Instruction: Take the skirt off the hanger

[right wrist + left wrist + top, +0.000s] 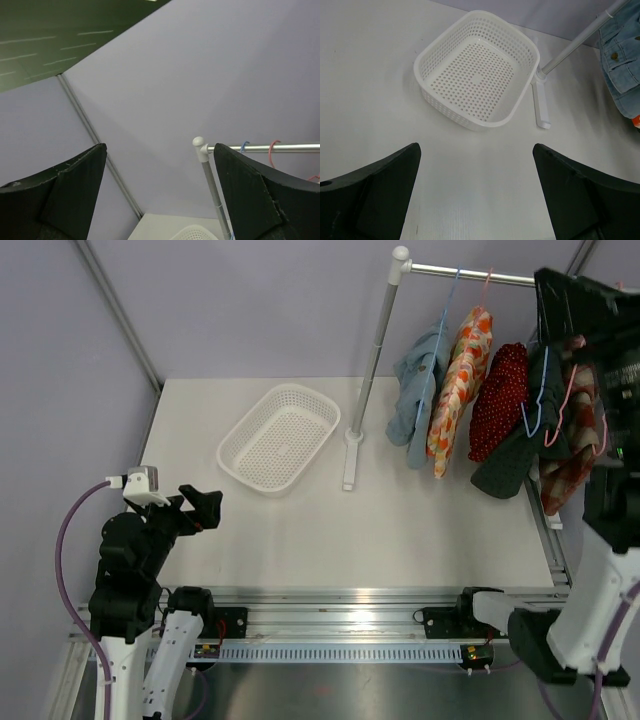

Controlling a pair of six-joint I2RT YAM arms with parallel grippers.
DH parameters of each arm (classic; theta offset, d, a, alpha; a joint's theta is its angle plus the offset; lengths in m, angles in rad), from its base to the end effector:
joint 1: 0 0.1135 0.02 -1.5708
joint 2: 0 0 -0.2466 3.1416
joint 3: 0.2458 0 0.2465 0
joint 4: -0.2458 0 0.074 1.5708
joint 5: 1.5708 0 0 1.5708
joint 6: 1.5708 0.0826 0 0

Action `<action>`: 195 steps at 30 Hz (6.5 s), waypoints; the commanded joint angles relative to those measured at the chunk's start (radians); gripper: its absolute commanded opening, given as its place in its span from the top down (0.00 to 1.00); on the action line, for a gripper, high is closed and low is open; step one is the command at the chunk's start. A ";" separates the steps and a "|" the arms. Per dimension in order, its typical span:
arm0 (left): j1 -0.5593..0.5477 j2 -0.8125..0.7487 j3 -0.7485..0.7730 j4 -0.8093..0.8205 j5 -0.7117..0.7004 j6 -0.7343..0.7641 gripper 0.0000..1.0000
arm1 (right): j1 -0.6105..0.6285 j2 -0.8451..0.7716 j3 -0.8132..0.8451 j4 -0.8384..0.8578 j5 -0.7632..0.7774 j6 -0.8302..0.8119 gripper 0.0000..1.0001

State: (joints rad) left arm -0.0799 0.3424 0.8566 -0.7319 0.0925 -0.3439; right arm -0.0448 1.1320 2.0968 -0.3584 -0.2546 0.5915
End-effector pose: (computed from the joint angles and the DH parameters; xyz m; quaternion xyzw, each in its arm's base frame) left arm 0.1180 -0.0171 0.3324 -0.0738 0.7759 -0.1668 0.6039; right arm 0.1294 0.0150 0.6552 0.0371 0.4721 0.2939 0.8303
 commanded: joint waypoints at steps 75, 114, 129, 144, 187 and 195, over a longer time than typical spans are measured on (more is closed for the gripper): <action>-0.185 0.024 -0.016 0.011 -0.155 -0.006 0.01 | -0.368 0.448 -0.172 -0.323 0.675 -0.283 0.95; -0.250 0.295 0.145 0.193 0.085 -0.038 0.01 | -0.279 -0.305 -0.357 -0.491 0.750 -0.326 1.00; -0.575 0.526 0.383 0.370 0.257 -0.024 0.01 | -0.280 -0.123 -0.106 -0.274 -0.513 0.085 1.00; -0.917 0.684 0.399 0.707 0.109 0.035 0.01 | -0.311 -0.057 0.071 0.262 -0.770 0.723 1.00; -1.187 1.037 0.899 0.798 -0.532 0.560 1.00 | -0.290 -0.258 -0.251 0.164 -0.830 0.779 1.00; -0.733 0.879 0.864 0.565 -0.481 0.412 1.00 | -0.290 -0.250 -0.256 -0.082 -0.778 0.585 1.00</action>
State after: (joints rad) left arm -1.0309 1.2655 1.6905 -0.1196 -0.3397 0.1577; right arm -0.3374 0.8768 1.8317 -0.3683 -1.0977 1.2930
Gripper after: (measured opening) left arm 0.079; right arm 0.075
